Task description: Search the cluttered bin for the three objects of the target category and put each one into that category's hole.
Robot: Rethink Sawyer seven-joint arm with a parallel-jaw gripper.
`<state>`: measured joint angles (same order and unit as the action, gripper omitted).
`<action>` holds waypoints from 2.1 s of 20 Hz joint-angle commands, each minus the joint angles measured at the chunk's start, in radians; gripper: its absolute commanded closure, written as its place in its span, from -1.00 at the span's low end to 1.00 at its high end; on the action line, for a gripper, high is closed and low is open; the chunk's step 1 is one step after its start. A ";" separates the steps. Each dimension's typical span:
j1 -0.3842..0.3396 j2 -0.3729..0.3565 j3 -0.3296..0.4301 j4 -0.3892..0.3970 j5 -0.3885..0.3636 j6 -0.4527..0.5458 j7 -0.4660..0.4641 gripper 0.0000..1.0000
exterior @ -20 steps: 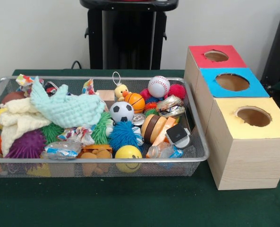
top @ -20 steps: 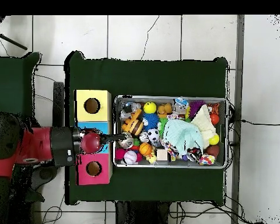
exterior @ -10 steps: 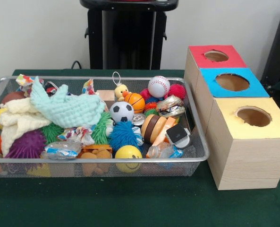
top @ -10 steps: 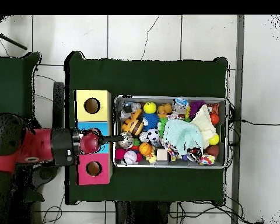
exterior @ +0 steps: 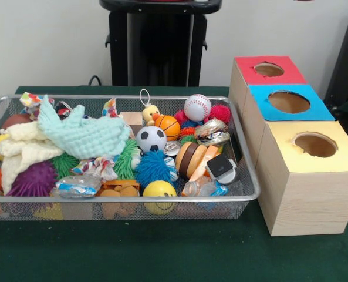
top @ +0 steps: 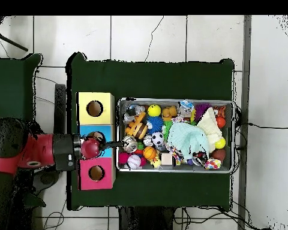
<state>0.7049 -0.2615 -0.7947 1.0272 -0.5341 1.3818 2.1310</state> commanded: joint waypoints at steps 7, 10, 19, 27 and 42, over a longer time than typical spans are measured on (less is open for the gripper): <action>0.010 0.011 0.035 0.112 0.053 0.023 0.262 1.00; 0.032 -0.110 -0.022 0.137 0.021 0.054 0.121 1.00; 0.009 -0.397 -0.151 0.024 -0.064 0.075 -0.324 1.00; -0.161 -0.619 0.032 0.038 0.053 0.008 -0.525 1.00; -0.187 -0.775 0.040 0.142 0.003 0.047 -0.606 1.00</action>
<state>0.5395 -0.9837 -0.8733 1.0208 -0.5382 1.3845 1.8351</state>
